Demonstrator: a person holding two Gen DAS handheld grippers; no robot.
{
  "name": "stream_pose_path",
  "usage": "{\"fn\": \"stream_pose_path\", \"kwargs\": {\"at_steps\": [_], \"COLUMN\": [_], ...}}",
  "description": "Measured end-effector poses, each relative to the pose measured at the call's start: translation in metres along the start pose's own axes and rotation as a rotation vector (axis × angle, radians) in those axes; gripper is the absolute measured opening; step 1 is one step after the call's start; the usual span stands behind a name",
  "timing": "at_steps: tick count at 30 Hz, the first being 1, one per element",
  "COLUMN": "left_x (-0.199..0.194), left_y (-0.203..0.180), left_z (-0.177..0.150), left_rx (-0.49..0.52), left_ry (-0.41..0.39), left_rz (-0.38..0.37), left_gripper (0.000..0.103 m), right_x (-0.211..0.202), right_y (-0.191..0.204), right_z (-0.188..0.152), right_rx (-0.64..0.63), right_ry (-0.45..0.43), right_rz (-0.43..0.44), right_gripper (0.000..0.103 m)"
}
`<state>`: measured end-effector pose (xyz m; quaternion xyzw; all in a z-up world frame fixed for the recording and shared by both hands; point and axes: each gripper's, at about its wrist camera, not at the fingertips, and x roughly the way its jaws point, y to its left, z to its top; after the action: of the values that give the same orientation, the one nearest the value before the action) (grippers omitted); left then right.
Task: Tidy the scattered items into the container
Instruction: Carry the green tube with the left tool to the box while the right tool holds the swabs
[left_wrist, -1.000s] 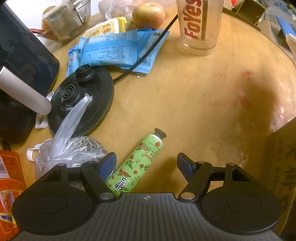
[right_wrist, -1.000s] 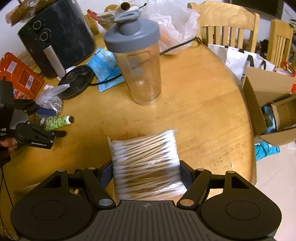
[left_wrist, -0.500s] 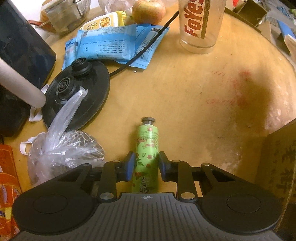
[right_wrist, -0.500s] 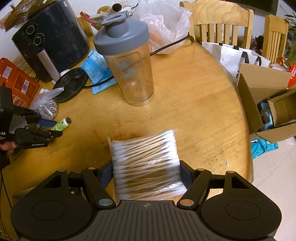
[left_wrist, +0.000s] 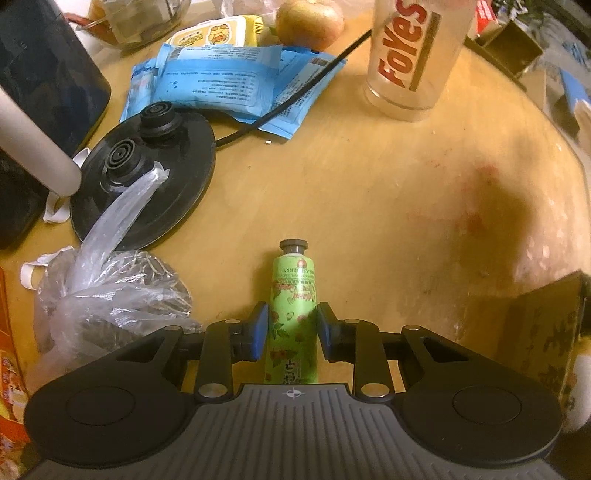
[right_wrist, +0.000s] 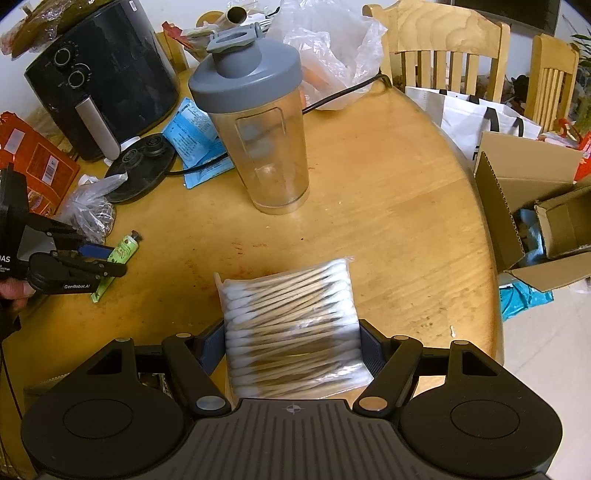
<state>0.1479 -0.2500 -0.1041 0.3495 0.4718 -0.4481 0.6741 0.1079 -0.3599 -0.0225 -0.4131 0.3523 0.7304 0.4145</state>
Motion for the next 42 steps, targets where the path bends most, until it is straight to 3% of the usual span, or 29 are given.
{"fn": "stream_pose_path", "kwargs": {"at_steps": [16, 32, 42], "left_x": [-0.010, -0.060, -0.106], "left_y": [0.004, 0.001, -0.003], "left_z": [-0.013, -0.039, -0.061], "left_rx": [-0.133, -0.298, -0.452], "left_ry": [-0.035, -0.081, -0.142], "left_rz": [-0.024, 0.000, 0.000], "left_gripper": [0.027, 0.027, 0.027], "right_x": [-0.006, -0.006, -0.003], "right_y": [0.007, 0.025, 0.049], "right_z": [0.002, 0.012, 0.017], "right_rx": [-0.033, -0.134, -0.232], "right_ry": [-0.012, -0.011, -0.003], "right_rz": [0.006, 0.063, 0.120], "right_gripper": [0.075, 0.075, 0.075]}}
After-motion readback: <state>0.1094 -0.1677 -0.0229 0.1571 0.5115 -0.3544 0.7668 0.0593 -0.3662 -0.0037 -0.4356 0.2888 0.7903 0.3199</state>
